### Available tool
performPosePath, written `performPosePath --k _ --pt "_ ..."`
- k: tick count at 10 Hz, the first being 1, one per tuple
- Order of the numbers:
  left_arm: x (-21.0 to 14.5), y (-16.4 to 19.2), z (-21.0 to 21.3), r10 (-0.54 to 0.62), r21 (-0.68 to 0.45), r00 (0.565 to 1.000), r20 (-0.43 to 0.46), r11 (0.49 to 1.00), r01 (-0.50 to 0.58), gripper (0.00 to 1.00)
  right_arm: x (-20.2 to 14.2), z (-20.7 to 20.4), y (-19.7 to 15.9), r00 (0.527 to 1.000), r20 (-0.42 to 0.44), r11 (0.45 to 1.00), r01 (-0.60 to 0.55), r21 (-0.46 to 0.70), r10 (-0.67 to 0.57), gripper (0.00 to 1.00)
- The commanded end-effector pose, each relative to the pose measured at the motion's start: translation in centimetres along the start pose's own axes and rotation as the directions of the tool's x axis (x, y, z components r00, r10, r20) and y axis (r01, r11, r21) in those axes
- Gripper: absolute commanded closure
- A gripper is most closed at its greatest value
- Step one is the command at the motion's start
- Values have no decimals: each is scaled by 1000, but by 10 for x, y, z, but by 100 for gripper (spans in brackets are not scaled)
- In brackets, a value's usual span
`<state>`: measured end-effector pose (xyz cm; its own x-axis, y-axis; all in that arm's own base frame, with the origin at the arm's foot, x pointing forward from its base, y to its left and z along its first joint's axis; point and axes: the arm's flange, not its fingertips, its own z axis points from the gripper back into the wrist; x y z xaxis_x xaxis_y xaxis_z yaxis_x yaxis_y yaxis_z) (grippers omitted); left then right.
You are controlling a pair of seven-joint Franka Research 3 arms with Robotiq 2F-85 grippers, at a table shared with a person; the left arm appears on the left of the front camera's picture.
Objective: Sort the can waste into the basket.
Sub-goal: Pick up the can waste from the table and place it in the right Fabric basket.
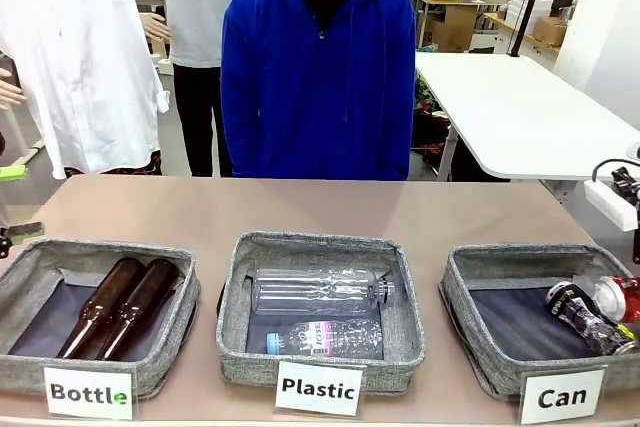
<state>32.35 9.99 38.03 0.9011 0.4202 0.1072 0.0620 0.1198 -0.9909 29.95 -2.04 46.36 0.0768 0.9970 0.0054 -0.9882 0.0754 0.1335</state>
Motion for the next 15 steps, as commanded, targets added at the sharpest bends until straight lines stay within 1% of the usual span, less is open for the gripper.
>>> performPosePath --k 1,2,3,4,5,6,7,8,10,11,12,13,14,15 --pt "-1 -4 1 6 -5 1000 -5 1000 -6 0 -7 6 -11 999 45 1000 -16 -7 16 100" --pt "-1 -4 1 6 -5 1000 -5 1000 -6 0 -6 6 -11 997 66 999 -32 1 32 100" --pt "-1 -4 1 6 -5 1000 -5 1000 -6 0 -5 8 -14 994 107 1000 -9 0 9 100" --pt "-1 -4 1 6 -5 1000 -5 1000 -6 0 -3 8 -17 990 137 999 34 8 -35 61" --pt "-1 -4 1 6 -5 1000 -5 1000 -6 0 -5 9 -19 985 164 998 58 19 -60 16" --pt "-1 -4 1 6 -5 1000 -5 1000 -6 0 -7 10 -22 980 180 997 76 33 -81 5" --pt "-1 -4 1 6 -5 1000 -5 1000 -6 0 -8 11 -26 972 204 993 113 36 -118 0" --pt "-1 -4 1 6 -5 1000 -5 1000 -6 0 -7 11 -30 956 238 985 168 35 -172 0" --pt "-1 -4 1 6 -5 1000 -5 1000 -6 0 -10 12 -37 930 293 975 215 57 -222 0" --pt "-1 -4 1 6 -5 1000 -5 1000 -6 0 -12 14 -43 895 340 958 270 101 -288 0" --pt "-1 -4 1 6 -5 1000 -5 1000 -6 0 -14 18 -50 815 401 908 368 201 -419 0" --pt "-1 -4 1 6 -5 1000 -5 1000 -6 0 -17 25 -65 603 388 713 522 469 -697 0" --pt "-1 -4 1 6 -5 1000 -5 1000 -6 0 -23 32 -85 324 342 469 524 711 -882 0" --pt "-1 -4 1 6 -5 1000 -5 1000 -6 0 -26 40 -103 7 185 172 402 899 -983 0"
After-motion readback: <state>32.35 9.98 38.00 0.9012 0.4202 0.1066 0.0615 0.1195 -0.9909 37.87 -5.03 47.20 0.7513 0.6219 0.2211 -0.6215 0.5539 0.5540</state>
